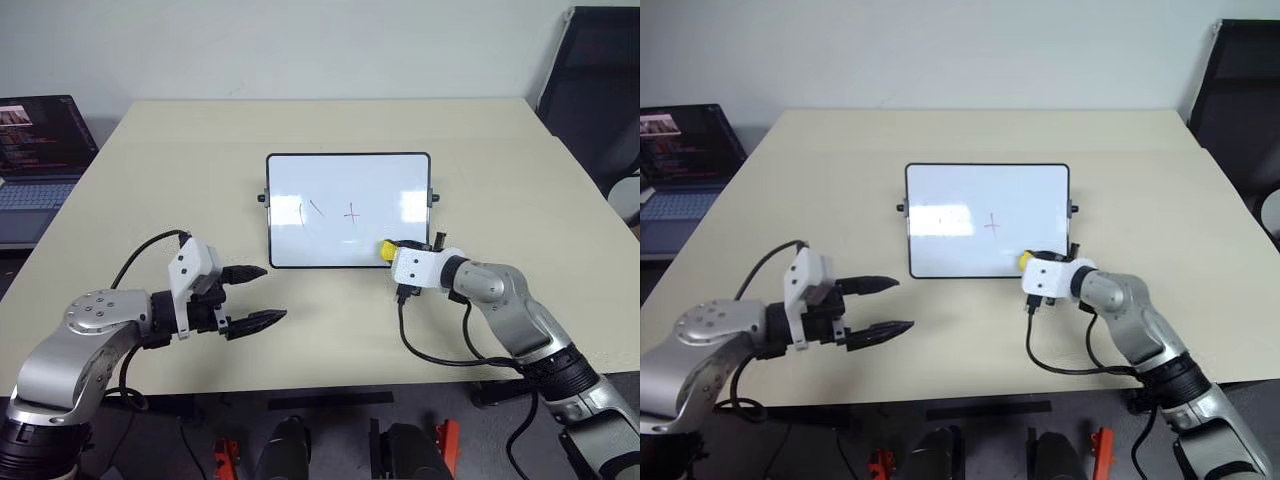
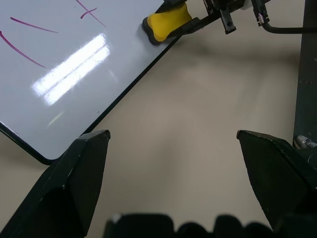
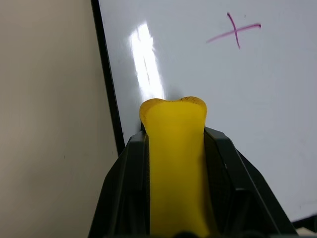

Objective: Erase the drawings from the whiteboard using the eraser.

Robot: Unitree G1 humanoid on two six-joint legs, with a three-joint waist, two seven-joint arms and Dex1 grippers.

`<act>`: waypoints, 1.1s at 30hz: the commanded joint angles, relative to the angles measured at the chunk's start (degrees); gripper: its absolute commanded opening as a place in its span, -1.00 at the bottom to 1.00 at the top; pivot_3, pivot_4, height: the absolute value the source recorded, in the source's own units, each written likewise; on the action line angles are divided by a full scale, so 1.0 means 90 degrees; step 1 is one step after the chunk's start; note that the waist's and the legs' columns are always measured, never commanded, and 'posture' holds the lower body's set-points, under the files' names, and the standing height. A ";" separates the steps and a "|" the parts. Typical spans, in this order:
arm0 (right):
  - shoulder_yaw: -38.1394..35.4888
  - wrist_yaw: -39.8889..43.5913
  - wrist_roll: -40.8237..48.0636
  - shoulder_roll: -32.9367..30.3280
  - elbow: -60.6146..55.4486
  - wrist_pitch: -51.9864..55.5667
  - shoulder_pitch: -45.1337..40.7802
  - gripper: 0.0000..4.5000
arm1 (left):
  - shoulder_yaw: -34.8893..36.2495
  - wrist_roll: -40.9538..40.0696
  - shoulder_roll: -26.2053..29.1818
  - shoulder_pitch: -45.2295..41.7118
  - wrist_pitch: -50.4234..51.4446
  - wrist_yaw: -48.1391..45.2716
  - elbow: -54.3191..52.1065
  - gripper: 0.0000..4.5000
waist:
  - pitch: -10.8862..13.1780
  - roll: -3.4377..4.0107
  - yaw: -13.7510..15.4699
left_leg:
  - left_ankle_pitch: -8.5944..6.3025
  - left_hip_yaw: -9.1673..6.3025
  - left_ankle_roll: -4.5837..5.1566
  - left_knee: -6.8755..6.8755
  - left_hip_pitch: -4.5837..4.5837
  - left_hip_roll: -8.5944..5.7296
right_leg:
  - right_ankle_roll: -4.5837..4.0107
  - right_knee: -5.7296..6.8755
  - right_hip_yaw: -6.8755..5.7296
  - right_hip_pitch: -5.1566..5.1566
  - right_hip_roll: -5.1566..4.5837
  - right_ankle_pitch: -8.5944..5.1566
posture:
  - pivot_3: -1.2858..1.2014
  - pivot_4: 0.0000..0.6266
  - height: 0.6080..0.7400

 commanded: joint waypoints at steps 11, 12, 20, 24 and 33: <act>-0.0579 0.0013 0.0018 -0.0732 0.0212 -0.0063 0.0222 -0.49 | 0.0274 -0.0058 -0.0039 -0.0018 -0.0130 0.0132 -0.0157 1.00 | -0.0002 -0.0004 0.0014 | 0.0001 -0.0001 0.0001 0.0003 0.0003 0.0001 | 0.0000 0.0001 -0.0001 0.0003 0.0000 0.0002 | 0.03 -0.52 1.00; -0.0591 0.0005 0.0025 -0.0701 0.0178 -0.0058 0.0239 -0.49 | 0.0271 -0.0057 -0.0042 -0.0033 -0.0130 0.0142 -0.0149 1.00 | -0.0002 -0.0004 0.0011 | 0.0002 -0.0001 0.0002 0.0003 0.0004 0.0002 | -0.0001 0.0001 -0.0001 0.0004 0.0001 0.0002 | 0.03 -0.52 1.00; -0.0393 -0.0140 -0.0037 -0.0208 0.0146 -0.0046 0.0043 -0.49 | 0.0265 -0.0064 -0.0027 -0.0120 -0.0101 0.0208 -0.0121 1.00 | -0.0003 -0.0004 -0.0029 | 0.0006 0.0000 0.0003 0.0003 0.0006 0.0009 | -0.0003 0.0001 0.0001 0.0003 0.0008 0.0005 | 0.03 -0.52 1.00; -0.0319 -0.0141 -0.0108 0.0076 0.0323 0.0152 -0.0161 -0.50 | 0.0280 -0.0073 -0.0036 -0.0126 -0.0086 0.0229 -0.0139 1.00 | -0.0002 -0.0004 -0.0030 | 0.0007 0.0001 0.0001 0.0002 0.0004 0.0009 | -0.0005 0.0001 0.0002 0.0001 0.0009 0.0006 | 0.03 -0.52 1.00; -0.0385 0.0066 -0.0131 -0.0200 0.0403 0.0461 -0.0087 -0.50 | 0.0281 -0.0112 -0.0045 -0.0122 -0.0077 0.0310 -0.0165 1.00 | -0.0003 -0.0004 0.0007 | 0.0018 -0.0001 -0.0001 0.0002 0.0005 0.0009 | -0.0003 0.0001 0.0002 0.0001 0.0009 0.0015 | 0.03 -0.52 1.00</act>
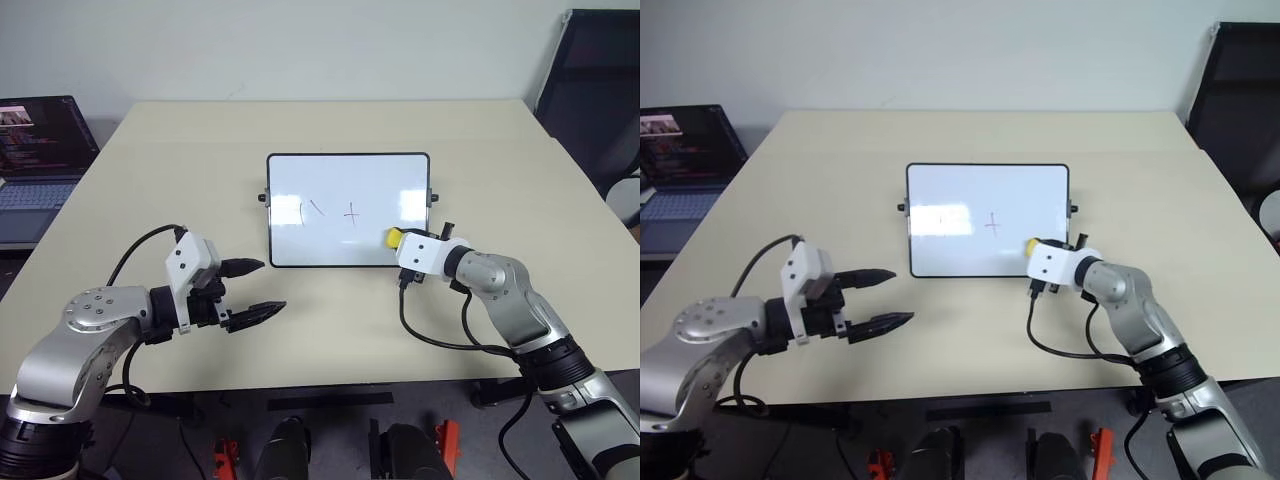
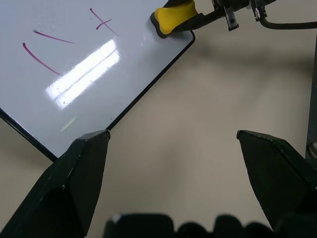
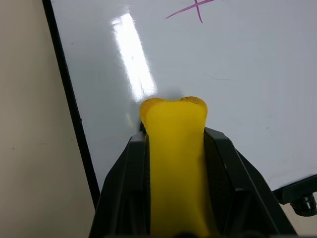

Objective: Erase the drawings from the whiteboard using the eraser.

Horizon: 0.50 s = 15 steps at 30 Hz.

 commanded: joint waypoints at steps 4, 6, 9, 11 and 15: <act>0.0119 0.0736 0.0007 -0.0374 -0.0377 0.0312 0.0419 -0.50 | 0.0197 -0.0081 -0.0019 -0.0076 -0.0085 0.0025 -0.0116 1.00 | -0.0006 -0.0010 0.0027 | 0.0006 -0.0006 -0.0001 0.0000 0.0000 -0.0001 | 0.0001 -0.0002 -0.0005 0.0002 0.0000 0.0003 | 0.03 -0.52 1.00; 0.0043 0.0550 -0.0083 -0.0302 -0.0368 0.0350 0.0387 -0.50 | 0.0197 -0.0082 -0.0015 -0.0077 -0.0089 0.0014 -0.0115 1.00 | -0.0006 -0.0009 0.0012 | 0.0006 -0.0006 0.0000 0.0000 0.0001 0.0000 | 0.0001 -0.0001 -0.0004 0.0002 0.0000 0.0004 | 0.03 -0.52 1.00; -0.0179 0.0005 -0.0188 -0.0119 -0.0178 0.0425 0.0149 -0.50 | 0.0199 -0.0083 -0.0008 -0.0081 -0.0089 0.0003 -0.0107 1.00 | -0.0005 -0.0008 -0.0026 | 0.0010 -0.0003 0.0001 0.0000 0.0001 0.0004 | -0.0003 -0.0001 -0.0001 0.0000 0.0004 0.0008 | 0.03 -0.52 1.00; -0.0273 -0.0121 -0.0099 -0.0041 -0.0107 0.0474 0.0019 -0.50 | 0.0202 -0.0080 -0.0012 -0.0073 -0.0089 0.0009 -0.0113 1.00 | -0.0005 -0.0008 -0.0033 | 0.0014 -0.0003 0.0001 0.0000 0.0002 0.0006 | -0.0003 0.0000 -0.0001 -0.0001 0.0006 0.0010 | 0.03 -0.52 1.00; -0.0298 -0.0108 0.0010 -0.0011 -0.0045 0.0604 -0.0062 -0.50 | 0.0219 -0.0087 -0.0023 -0.0035 -0.0084 0.0030 -0.0143 1.00 | -0.0005 -0.0008 0.0000 | 0.0022 -0.0004 0.0001 -0.0001 0.0000 0.0005 | -0.0001 -0.0001 -0.0001 -0.0002 0.0007 0.0016 | 0.03 -0.52 1.00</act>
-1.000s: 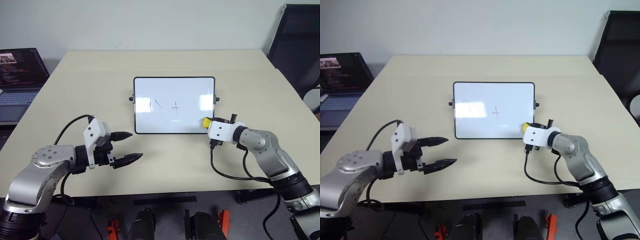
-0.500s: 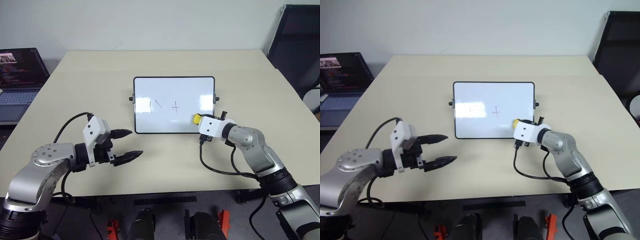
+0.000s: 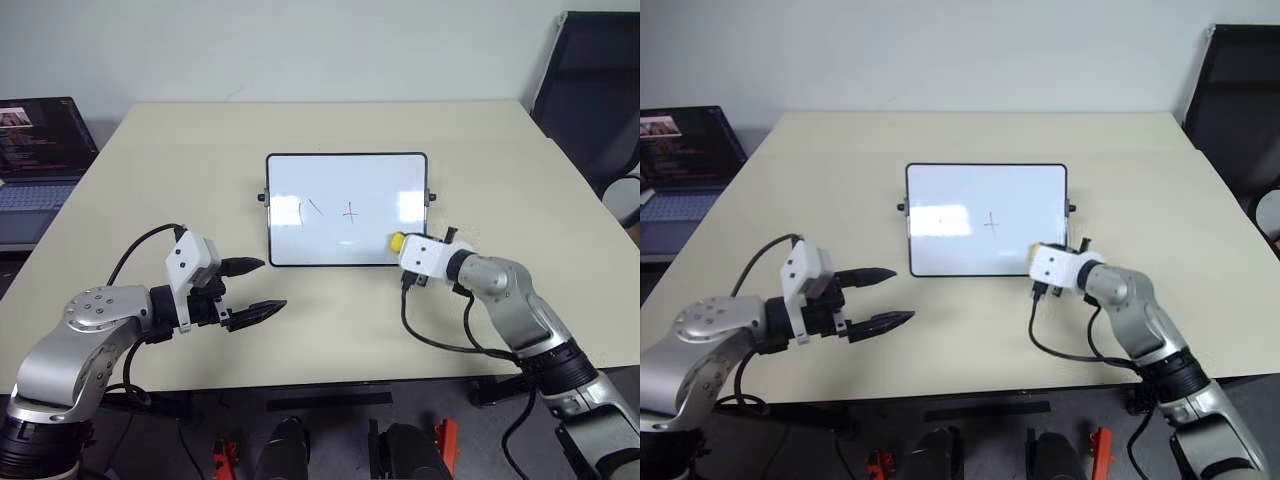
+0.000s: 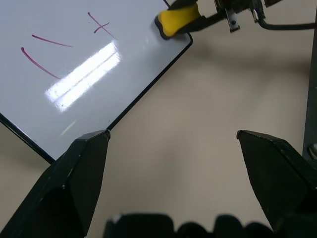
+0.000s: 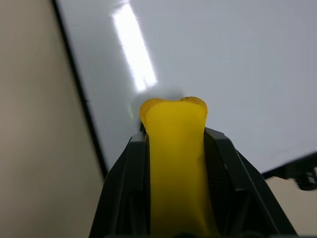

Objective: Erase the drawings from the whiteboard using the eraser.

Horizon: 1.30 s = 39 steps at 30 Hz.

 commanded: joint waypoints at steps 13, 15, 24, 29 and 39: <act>-0.0107 0.0434 0.0173 -0.0100 -0.0316 0.0133 0.0142 -0.50 | 0.0377 -0.0101 -0.0136 0.0077 -0.0107 0.0235 -0.0167 1.00 | 0.0000 0.0000 -0.0021 | 0.0001 0.0001 0.0001 -0.0001 0.0001 0.0003 | 0.0002 -0.0002 0.0001 0.0000 0.0001 0.0001 | 0.03 -0.52 1.00; -0.0351 0.0446 0.0504 0.0043 -0.0415 0.0191 0.0122 -0.50 | 0.0502 -0.0054 -0.0251 0.0031 -0.0163 0.0441 -0.0112 1.00 | 0.0001 0.0002 -0.0023 | 0.0001 0.0000 0.0002 -0.0001 0.0001 0.0004 | 0.0001 -0.0002 0.0001 -0.0001 0.0002 0.0001 | 0.03 -0.52 1.00; -0.1479 0.0838 0.2571 0.0527 -0.1528 0.0428 0.0854 -0.50 | 0.1251 -0.0030 -0.0499 0.0464 -0.0241 0.1088 -0.0447 1.00 | 0.0004 0.0001 0.0011 | -0.0003 0.0002 -0.0003 -0.0018 -0.0014 -0.0001 | -0.0002 -0.0017 -0.0002 -0.0008 -0.0004 0.0003 | 0.03 -0.52 1.00; -0.1449 0.0831 0.3207 0.0783 -0.1873 0.0914 0.0742 -0.50 | 0.1548 -0.0084 -0.0668 0.0292 -0.0273 0.1492 -0.0310 1.00 | 0.0005 0.0003 0.0001 | -0.0003 0.0000 -0.0003 -0.0022 -0.0011 0.0001 | -0.0003 -0.0010 -0.0004 -0.0011 -0.0002 0.0002 | 0.03 -0.52 1.00; -0.1471 0.0902 0.3686 0.0716 -0.2283 0.1061 0.1310 -0.50 | 0.1800 -0.0250 -0.0696 0.0262 -0.0173 0.1656 -0.0269 1.00 | 0.0005 0.0002 0.0031 | -0.0003 -0.0001 -0.0004 -0.0023 -0.0016 0.0000 | -0.0002 -0.0018 -0.0005 -0.0010 -0.0002 0.0002 | 0.03 -0.52 1.00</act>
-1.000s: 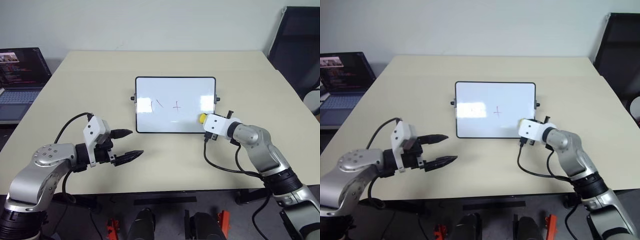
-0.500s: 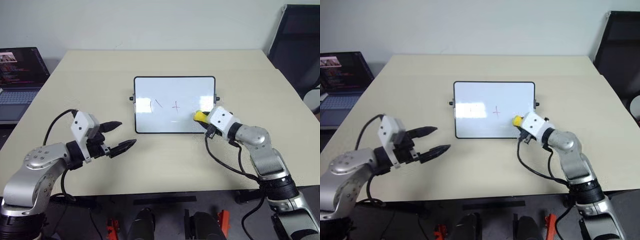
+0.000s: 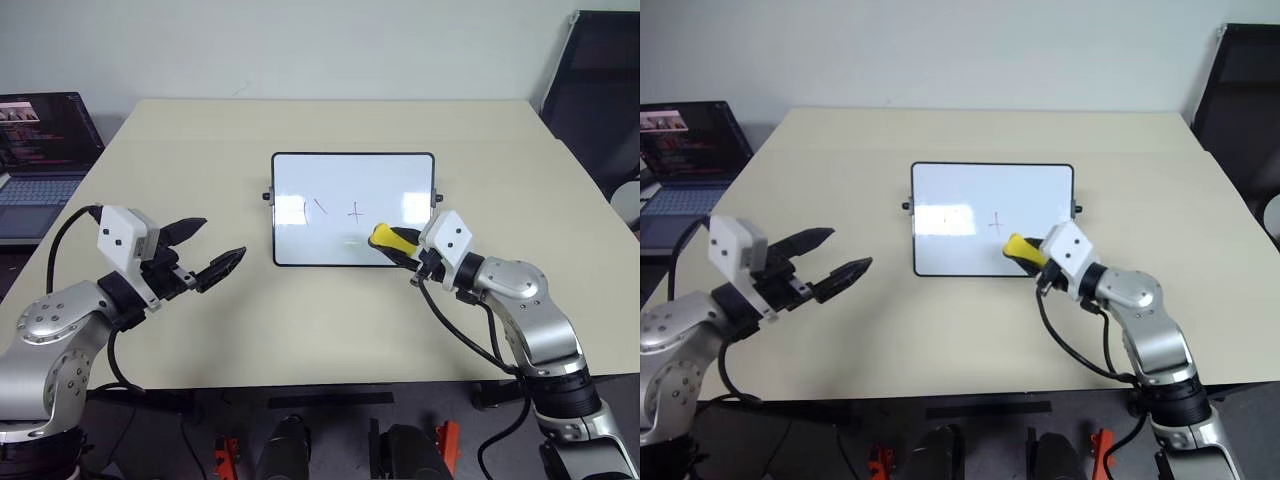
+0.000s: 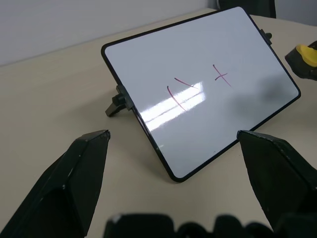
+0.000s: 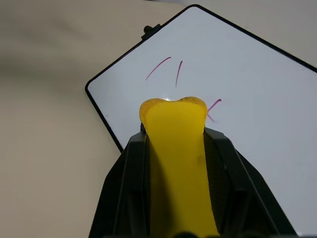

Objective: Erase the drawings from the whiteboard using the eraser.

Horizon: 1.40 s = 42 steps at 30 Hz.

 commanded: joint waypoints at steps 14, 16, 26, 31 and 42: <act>0.0234 -0.0850 -0.0374 0.0136 0.0495 -0.0290 -0.0511 -0.50 | 0.0139 0.0022 -0.0026 -0.0025 -0.0142 0.0186 -0.0010 1.00 | 0.0001 0.0002 -0.0067 | 0.0001 0.0006 0.0000 -0.0001 0.0004 0.0003 | 0.0000 0.0004 0.0007 -0.0005 0.0001 0.0000 | 0.03 -0.52 1.00; 0.0479 -0.0990 -0.0722 0.0209 0.0903 -0.0576 -0.0913 -0.50 | 0.0104 0.0052 -0.0012 -0.0029 -0.0146 0.0177 -0.0019 1.00 | 0.0001 0.0001 -0.0090 | 0.0001 0.0007 0.0000 0.0000 0.0006 0.0005 | 0.0000 0.0008 0.0009 -0.0008 0.0004 0.0000 | 0.03 -0.52 1.00; 0.1334 -0.1710 -0.2017 0.0826 0.3583 -0.2094 -0.2791 -0.50 | 0.0032 0.0087 0.0041 -0.0008 -0.0106 0.0089 -0.0106 1.00 | 0.0002 0.0001 -0.0069 | 0.0001 0.0006 -0.0002 -0.0003 0.0001 0.0005 | -0.0002 0.0005 0.0006 -0.0011 0.0005 0.0001 | 0.03 -0.52 1.00; 0.1453 -0.1818 -0.2264 0.1078 0.4423 -0.2308 -0.3155 -0.50 | 0.0027 0.0086 0.0070 -0.0015 -0.0082 0.0073 -0.0142 1.00 | 0.0002 0.0001 -0.0056 | 0.0001 0.0006 -0.0002 -0.0004 0.0001 0.0004 | -0.0002 0.0005 0.0007 -0.0011 0.0004 0.0001 | 0.03 -0.52 1.00; 0.1868 -0.1212 -0.2752 0.0710 0.4728 -0.2295 -0.2900 -0.50 | -0.0027 0.0090 0.0080 -0.0058 -0.0085 0.0037 -0.0109 1.00 | 0.0001 0.0000 -0.0046 | 0.0006 0.0004 -0.0005 -0.0003 0.0016 0.0006 | -0.0002 0.0014 0.0008 -0.0004 0.0005 0.0001 | 0.03 -0.52 1.00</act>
